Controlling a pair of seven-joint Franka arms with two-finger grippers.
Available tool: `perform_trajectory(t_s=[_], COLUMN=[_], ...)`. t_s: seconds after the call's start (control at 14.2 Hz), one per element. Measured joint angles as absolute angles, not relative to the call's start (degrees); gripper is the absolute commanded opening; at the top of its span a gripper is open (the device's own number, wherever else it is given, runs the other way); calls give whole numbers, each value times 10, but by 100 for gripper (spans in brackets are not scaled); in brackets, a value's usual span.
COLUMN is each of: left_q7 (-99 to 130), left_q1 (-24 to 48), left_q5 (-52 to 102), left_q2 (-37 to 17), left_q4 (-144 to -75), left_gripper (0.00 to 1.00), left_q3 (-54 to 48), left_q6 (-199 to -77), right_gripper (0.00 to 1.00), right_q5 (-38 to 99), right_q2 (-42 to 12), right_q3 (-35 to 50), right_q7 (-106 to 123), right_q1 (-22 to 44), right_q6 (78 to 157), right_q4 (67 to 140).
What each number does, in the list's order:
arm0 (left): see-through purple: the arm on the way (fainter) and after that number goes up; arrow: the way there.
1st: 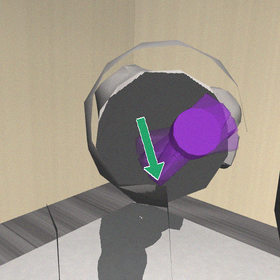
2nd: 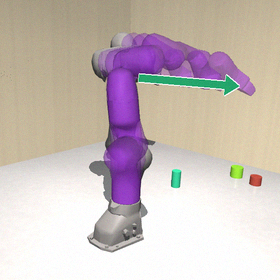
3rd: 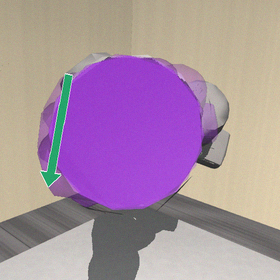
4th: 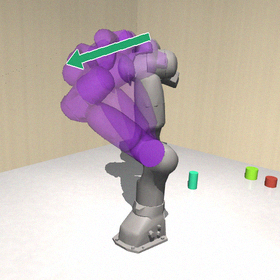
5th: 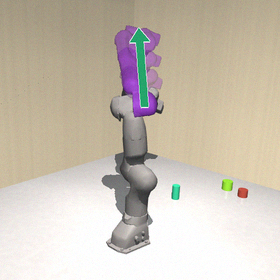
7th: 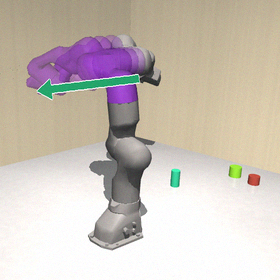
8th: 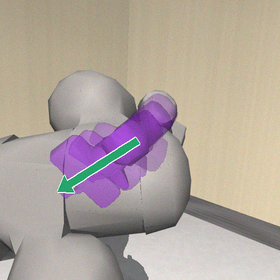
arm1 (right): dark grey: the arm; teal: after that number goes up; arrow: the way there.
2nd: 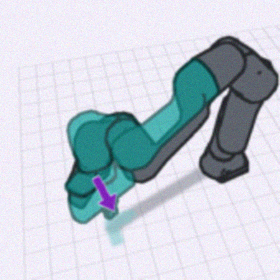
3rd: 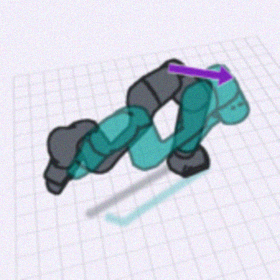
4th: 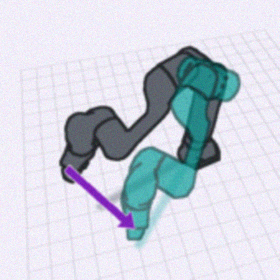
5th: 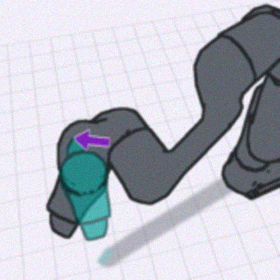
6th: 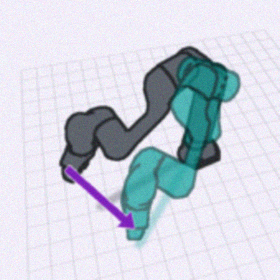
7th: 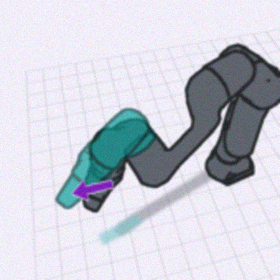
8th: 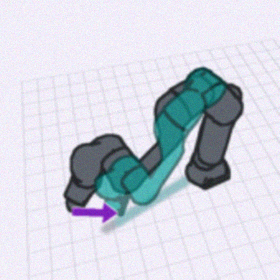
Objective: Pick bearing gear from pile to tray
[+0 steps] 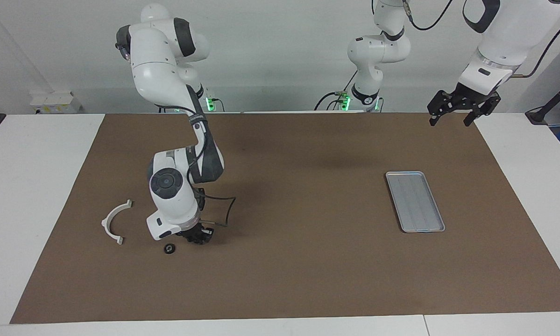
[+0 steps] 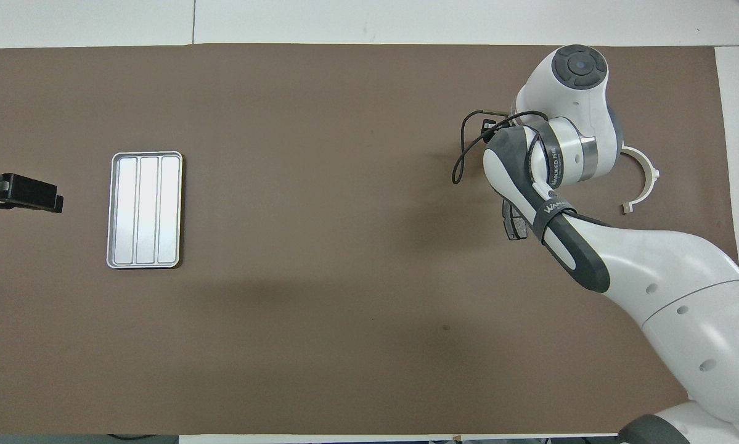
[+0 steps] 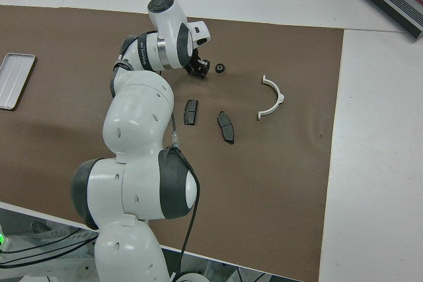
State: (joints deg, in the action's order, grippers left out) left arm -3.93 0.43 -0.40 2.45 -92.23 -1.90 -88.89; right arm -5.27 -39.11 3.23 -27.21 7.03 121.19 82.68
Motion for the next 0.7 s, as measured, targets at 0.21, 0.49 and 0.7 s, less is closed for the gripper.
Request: perform_trajectory(t_s=[0.21, 0.49, 0.7], left_q7=[-39, -39, -39], left_q1=[4, 4, 4], left_q5=[-4, -4, -4], left_q2=[24, 24, 24], left_q4=[-922, -922, -922], left_gripper=[100, 100, 100], left_q3=[-19, -19, -19], left_q6=[-889, -889, -889], right_gripper=[0, 0, 0], right_q5=[-51, -51, -52], right_q2=[-390, -390, -390], right_q3=[33, 33, 33], right_q7=[-272, -272, -272], right_q1=[70, 70, 71], right_q6=[1212, 1212, 1212], right_q4=[826, 826, 826])
